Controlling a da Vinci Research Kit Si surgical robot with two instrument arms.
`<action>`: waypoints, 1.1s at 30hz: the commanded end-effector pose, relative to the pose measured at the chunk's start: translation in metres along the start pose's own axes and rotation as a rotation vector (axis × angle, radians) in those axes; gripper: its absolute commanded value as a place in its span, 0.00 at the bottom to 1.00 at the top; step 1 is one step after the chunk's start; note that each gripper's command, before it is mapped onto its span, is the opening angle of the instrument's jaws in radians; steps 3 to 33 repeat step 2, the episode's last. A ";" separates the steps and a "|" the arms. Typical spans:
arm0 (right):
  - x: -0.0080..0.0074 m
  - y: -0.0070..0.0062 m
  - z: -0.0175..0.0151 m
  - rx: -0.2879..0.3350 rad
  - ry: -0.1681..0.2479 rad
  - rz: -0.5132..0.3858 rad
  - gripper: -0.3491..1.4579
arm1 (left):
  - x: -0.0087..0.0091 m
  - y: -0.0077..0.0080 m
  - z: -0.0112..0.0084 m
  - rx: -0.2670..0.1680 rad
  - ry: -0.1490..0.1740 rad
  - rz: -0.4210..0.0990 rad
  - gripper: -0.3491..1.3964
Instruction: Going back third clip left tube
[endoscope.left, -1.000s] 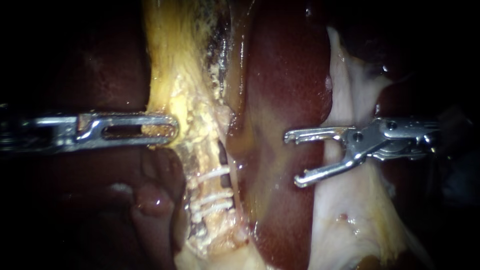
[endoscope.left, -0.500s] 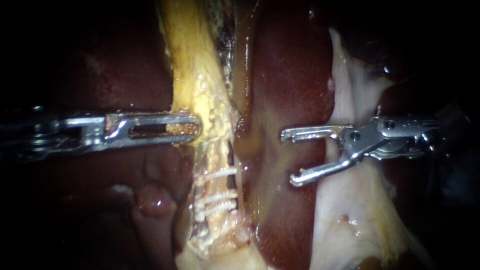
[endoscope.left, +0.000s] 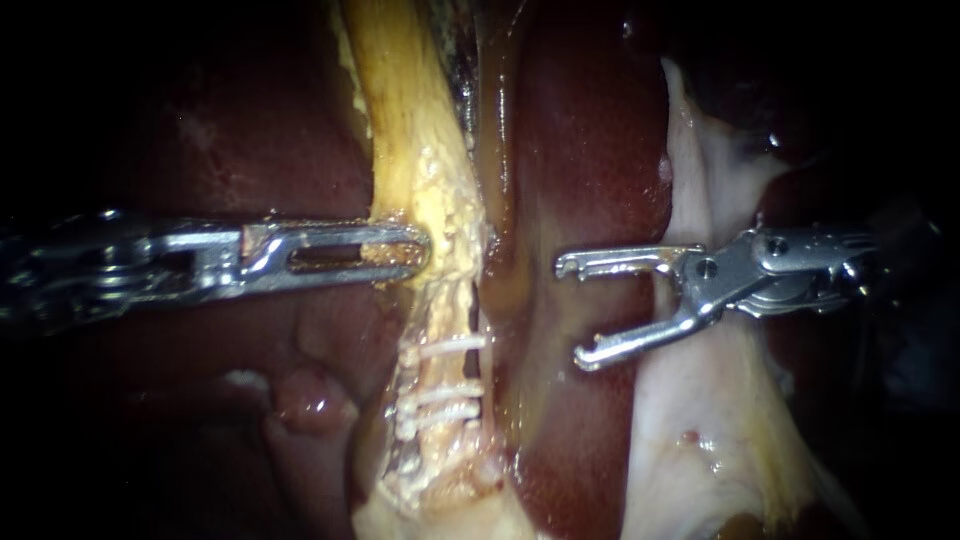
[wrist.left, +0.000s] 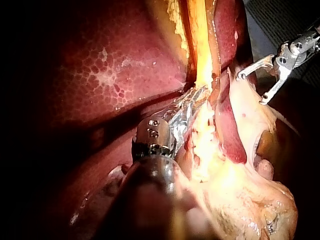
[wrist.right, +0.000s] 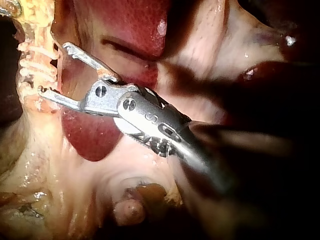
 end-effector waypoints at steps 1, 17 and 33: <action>0.0000 0.0000 0.0000 0.000 0.000 0.001 0.52 | 0.0000 0.0000 -0.0001 0.001 0.000 0.000 0.00; 0.0000 -0.0001 0.0000 0.000 0.000 0.001 0.52 | 0.0000 0.0000 0.0000 0.001 0.000 0.000 0.00; 0.0000 -0.0001 0.0000 0.000 0.000 0.001 0.52 | 0.0000 0.0000 0.0000 0.001 0.000 0.000 0.00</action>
